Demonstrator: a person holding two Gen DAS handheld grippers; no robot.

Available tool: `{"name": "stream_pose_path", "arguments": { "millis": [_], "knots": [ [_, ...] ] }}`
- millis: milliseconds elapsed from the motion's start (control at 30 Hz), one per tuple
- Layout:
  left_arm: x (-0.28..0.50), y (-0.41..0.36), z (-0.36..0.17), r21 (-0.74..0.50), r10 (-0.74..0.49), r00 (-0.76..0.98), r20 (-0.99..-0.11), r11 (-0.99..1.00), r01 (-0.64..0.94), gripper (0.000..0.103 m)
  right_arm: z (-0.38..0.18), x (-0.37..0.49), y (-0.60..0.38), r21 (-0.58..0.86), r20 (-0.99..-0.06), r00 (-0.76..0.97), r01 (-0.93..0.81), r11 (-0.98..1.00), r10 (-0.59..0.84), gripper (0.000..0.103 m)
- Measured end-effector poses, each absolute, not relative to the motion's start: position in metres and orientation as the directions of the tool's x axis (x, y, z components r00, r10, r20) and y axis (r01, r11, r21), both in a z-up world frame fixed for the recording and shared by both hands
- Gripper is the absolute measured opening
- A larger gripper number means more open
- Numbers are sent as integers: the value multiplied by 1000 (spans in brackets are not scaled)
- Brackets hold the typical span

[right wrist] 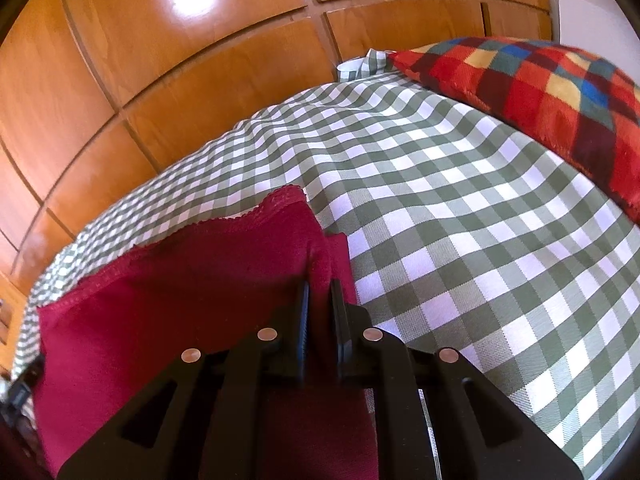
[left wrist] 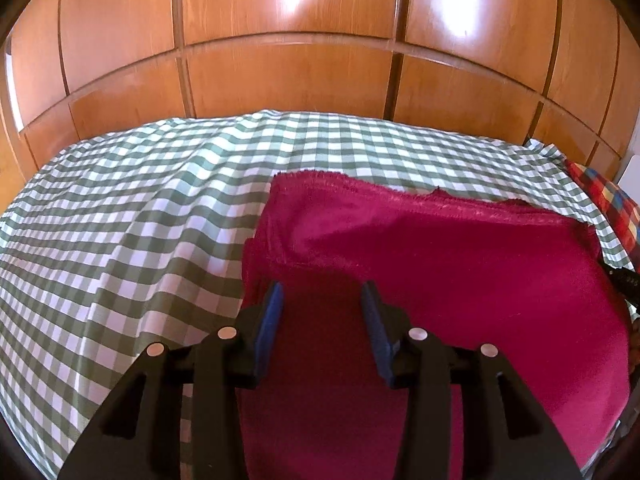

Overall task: Fold small clothes
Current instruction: 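Release the folded sweatshirt with both grippers and press it flat, then grasp the folded sweatshirt edge with the right gripper while the left gripper grasps it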

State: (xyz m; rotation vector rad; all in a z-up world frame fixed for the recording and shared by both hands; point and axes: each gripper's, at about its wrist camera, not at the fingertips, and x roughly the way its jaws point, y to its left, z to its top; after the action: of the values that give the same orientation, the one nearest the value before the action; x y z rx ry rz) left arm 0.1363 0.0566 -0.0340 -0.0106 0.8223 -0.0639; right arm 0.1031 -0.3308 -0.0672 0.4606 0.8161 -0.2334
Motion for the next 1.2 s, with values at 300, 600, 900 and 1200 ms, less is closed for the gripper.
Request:
{"name": "stream_pose_path", "arguments": {
  "millis": [300,600,900,1200],
  "knots": [
    [136,56,-44,-38,-63,686,-725,998,51,44,-67,104,-333,332,-745,668,374,866,-3,10],
    [122,54,-29,0,-50,679,-732,997,74,68,-47,83,-355,411,-786,608,376,830,113,80],
    [77,54,-12,-188,-244,667,-704,970,156,80,-57,28,-357,605,-717,602,287,743,352,80],
    [60,21,-16,-267,-398,594,-699,916,301,79,-68,17,-332,686,-665,578,221,694,474,53]
  ]
}}
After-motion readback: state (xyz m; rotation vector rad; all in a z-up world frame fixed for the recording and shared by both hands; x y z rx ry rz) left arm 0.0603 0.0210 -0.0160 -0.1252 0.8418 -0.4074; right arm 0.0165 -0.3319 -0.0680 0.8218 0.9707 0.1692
